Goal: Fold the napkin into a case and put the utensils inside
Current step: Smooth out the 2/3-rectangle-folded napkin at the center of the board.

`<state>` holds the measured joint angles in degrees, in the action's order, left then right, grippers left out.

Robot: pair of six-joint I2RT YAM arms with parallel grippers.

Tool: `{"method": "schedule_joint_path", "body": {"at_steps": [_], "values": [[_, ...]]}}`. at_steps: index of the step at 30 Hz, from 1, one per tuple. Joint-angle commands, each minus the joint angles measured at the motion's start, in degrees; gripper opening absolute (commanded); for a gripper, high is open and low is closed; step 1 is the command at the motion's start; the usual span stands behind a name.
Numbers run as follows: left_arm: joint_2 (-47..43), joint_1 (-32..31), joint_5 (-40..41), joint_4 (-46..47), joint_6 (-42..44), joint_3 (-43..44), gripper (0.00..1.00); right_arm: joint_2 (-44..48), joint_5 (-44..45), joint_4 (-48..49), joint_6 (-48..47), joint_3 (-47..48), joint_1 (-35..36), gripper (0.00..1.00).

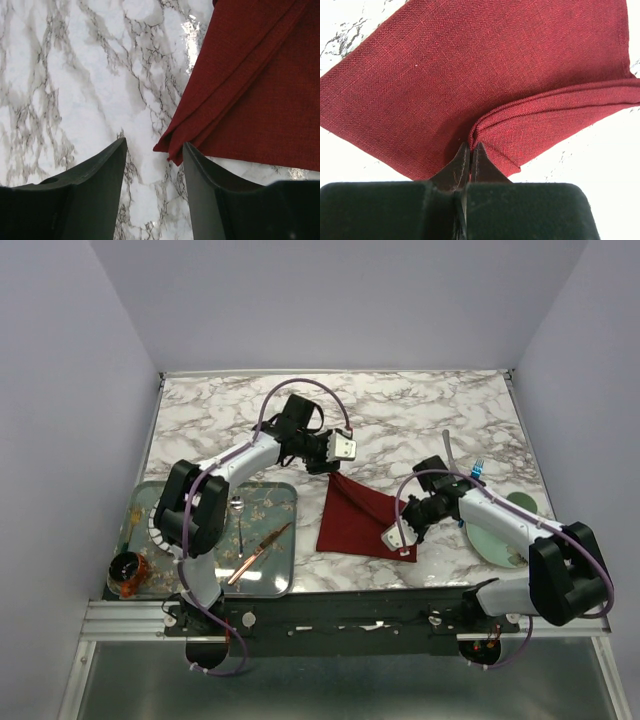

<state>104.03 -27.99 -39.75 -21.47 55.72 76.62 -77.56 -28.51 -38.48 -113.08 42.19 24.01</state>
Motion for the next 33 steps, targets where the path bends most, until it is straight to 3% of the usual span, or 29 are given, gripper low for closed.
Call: {"method": "schedule_joint_path", "body": {"at_steps": [1, 11, 25, 33], "values": [[3.72, -1.19, -2.18, -4.10, 4.39, 3.79, 0.57, 1.62, 1.18, 0.16, -2.67, -1.41, -0.02, 0.01], [7.06, -2.86, 0.72, -6.56, 7.55, 4.85, 0.54, 2.06, 1.00, 0.16, -2.68, -2.03, -0.10, 0.01], [9.44, -3.04, 0.81, -2.96, 0.97, 9.16, 0.48, 1.80, 1.35, -0.10, -2.50, -1.77, -0.02, 0.01], [12.25, -3.04, 3.00, -8.05, 7.55, 9.69, 0.48, 2.06, 1.27, -0.46, -2.06, -1.77, -0.10, 0.01]]}}
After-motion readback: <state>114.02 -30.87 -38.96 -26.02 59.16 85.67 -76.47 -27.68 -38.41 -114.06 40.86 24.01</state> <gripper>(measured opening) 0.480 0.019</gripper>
